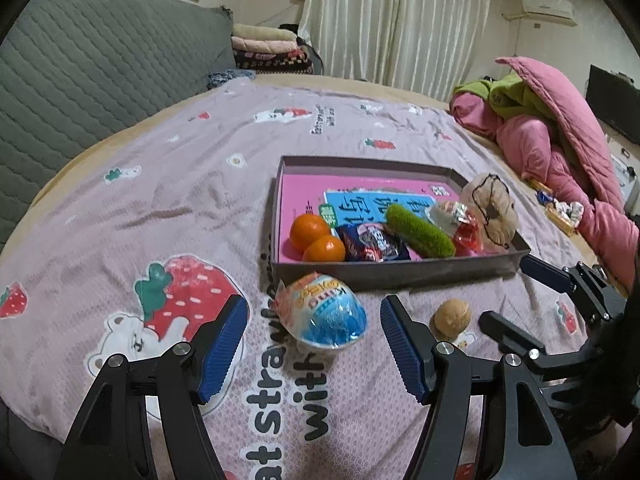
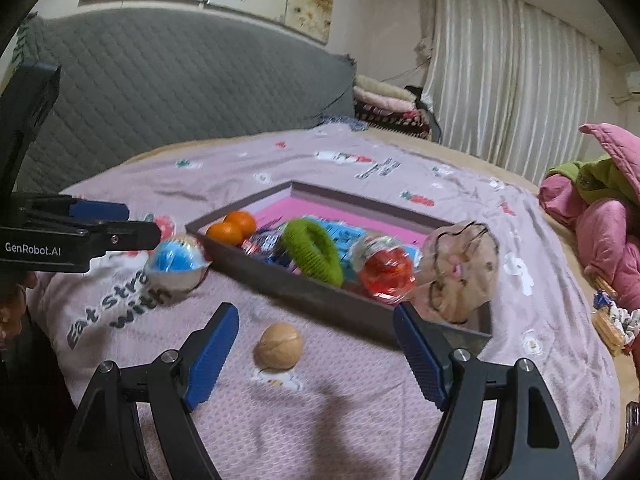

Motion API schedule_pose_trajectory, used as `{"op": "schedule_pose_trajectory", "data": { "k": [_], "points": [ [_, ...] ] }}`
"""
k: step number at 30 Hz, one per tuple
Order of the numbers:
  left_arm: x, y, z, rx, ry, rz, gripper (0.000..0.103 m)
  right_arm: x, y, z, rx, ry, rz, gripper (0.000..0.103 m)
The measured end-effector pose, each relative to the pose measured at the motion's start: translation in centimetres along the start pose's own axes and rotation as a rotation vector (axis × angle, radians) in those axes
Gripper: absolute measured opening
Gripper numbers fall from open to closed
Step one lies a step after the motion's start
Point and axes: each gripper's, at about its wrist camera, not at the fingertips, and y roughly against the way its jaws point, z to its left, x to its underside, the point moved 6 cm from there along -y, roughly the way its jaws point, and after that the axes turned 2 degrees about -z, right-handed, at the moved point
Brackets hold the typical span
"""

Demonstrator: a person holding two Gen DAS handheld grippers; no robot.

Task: Organize objects
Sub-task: 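Close left tool on the blue Kinder egg while right tool closes on the walnut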

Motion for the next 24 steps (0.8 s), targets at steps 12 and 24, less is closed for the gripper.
{"op": "schedule_pose_trajectory", "data": {
  "k": [12,24],
  "points": [
    [0.8,-1.8,-0.2,-0.014,0.009,0.031,0.071,2.1,-2.3,2.1,-0.011,0.064,0.1,0.079],
    [1.1,-3.5,-0.7,-0.019,0.01,0.056,0.071,2.7,-3.6,1.9,-0.028,0.02,0.143,0.072]
  ]
}}
